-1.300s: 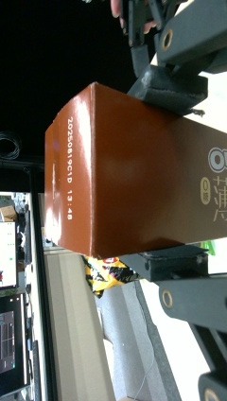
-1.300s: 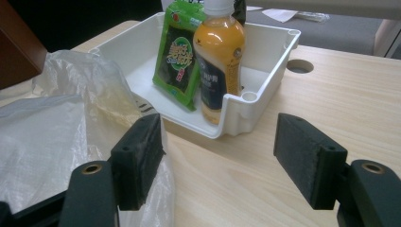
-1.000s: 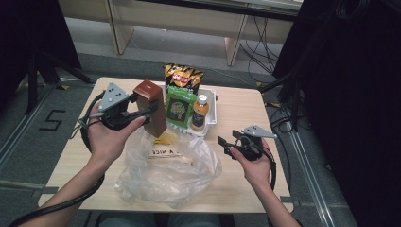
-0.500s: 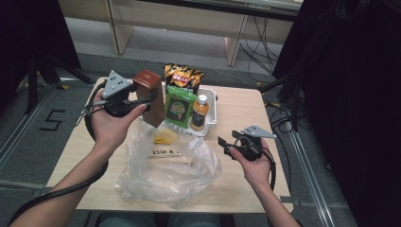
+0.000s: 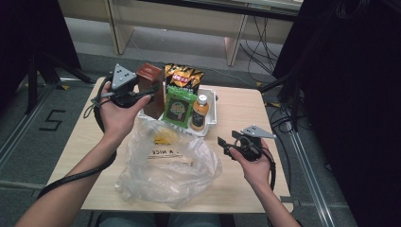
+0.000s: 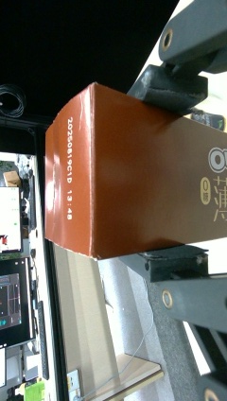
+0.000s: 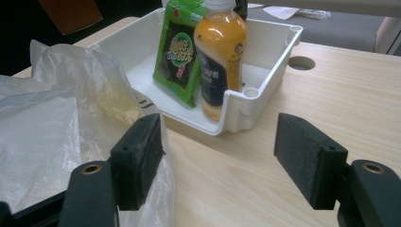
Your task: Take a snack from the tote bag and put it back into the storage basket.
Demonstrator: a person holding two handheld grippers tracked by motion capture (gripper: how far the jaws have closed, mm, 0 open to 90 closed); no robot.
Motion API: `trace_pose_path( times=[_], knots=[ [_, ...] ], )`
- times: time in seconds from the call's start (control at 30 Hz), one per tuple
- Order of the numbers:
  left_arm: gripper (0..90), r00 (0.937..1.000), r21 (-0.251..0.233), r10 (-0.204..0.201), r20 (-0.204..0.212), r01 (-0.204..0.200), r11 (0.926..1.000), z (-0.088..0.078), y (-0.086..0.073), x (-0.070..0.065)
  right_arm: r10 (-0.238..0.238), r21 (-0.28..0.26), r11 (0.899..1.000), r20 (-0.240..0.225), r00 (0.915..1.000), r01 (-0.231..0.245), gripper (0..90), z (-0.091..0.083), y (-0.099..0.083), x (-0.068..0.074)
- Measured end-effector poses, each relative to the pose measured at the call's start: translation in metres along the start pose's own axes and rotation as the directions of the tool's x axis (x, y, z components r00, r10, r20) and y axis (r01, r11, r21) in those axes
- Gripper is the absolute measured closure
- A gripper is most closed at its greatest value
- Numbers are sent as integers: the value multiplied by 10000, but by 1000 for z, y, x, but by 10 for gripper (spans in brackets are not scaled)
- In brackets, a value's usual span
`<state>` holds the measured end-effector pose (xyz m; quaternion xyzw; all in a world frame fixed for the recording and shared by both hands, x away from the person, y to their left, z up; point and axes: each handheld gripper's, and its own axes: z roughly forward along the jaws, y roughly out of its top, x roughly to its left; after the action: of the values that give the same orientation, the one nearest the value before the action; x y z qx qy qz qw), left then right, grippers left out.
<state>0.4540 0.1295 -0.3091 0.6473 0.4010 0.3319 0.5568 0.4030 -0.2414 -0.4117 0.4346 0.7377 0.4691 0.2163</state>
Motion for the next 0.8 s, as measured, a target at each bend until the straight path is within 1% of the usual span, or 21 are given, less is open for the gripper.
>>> trace_pose_path(
  times=[0.07,0.13,0.17,0.2,0.23,0.27,0.3,0.37,0.4,0.47,0.5,0.53,0.57,0.6,0.67,0.7,0.73,0.77,0.8],
  knots=[
    [380,10000,-21,-30,-24,30,10000,4,0,2,-35,51,10000,40,10000,35,338,0,0,0],
    [379,9999,-34,-58,-100,58,10000,8,0,3,-57,14,10000,-96,9999,57,339,1,-1,0],
    [379,9999,-35,-58,-141,58,10000,10,-1,4,145,26,9999,-111,9998,-144,340,2,-1,1],
    [379,9998,-15,-63,-184,62,10000,13,-1,5,64,-17,10000,-87,9999,-64,341,2,-1,1],
    [379,9998,9,-61,-201,61,10000,15,-2,5,290,24,9996,-130,9995,-290,342,2,-2,3],
    [379,9997,1,-83,-234,83,10000,17,-2,6,279,29,9996,-122,9995,-279,343,2,-2,3],
    [379,9996,33,-84,-274,85,10000,20,-3,6,150,50,9999,-99,9998,-150,344,1,-1,2],
    [379,9995,24,-87,-296,87,10000,25,-5,8,259,61,9996,-130,9996,-258,345,1,-1,3],
    [378,9994,45,-107,-317,108,9999,27,-6,8,155,8,9999,-120,9998,-155,346,2,-2,2],
    [379,9992,107,-105,-389,109,9999,32,-7,10,320,101,9994,-134,9994,-318,346,2,-1,3],
    [378,9991,116,-124,-415,129,9999,35,-8,10,314,83,9995,-121,9994,-313,346,2,-1,3],
    [378,9990,146,-114,-442,121,9998,37,-9,11,121,-13,9999,-90,9999,-121,346,3,-2,2],
    [378,9990,189,-60,-446,68,9998,40,-10,11,171,63,9998,-114,9998,-170,346,2,-1,2],
    [378,9988,221,-87,-483,98,9997,42,-12,11,497,110,9987,-156,9986,-496,345,2,-2,4],
    [378,9986,286,-62,-518,77,9996,47,-14,13,40,0,10000,-133,9999,-40,345,2,-1,1],
    [378,9984,328,-100,-561,119,9994,49,-15,13,91,71,9999,-198,9998,-90,345,1,-1,1],
    [378,9981,362,-84,-607,106,9993,51,-17,14,-34,-4,10000,-136,9999,34,345,1,-1,0],
    [378,9979,411,-66,-649,93,9991,53,-19,14,247,102,9996,-187,9995,-245,346,1,-1,2],
    [378,9976,460,-38,-686,69,9989,54,-20,15,274,195,9994,-119,9996,-272,345,0,-1,2]
  ],
)
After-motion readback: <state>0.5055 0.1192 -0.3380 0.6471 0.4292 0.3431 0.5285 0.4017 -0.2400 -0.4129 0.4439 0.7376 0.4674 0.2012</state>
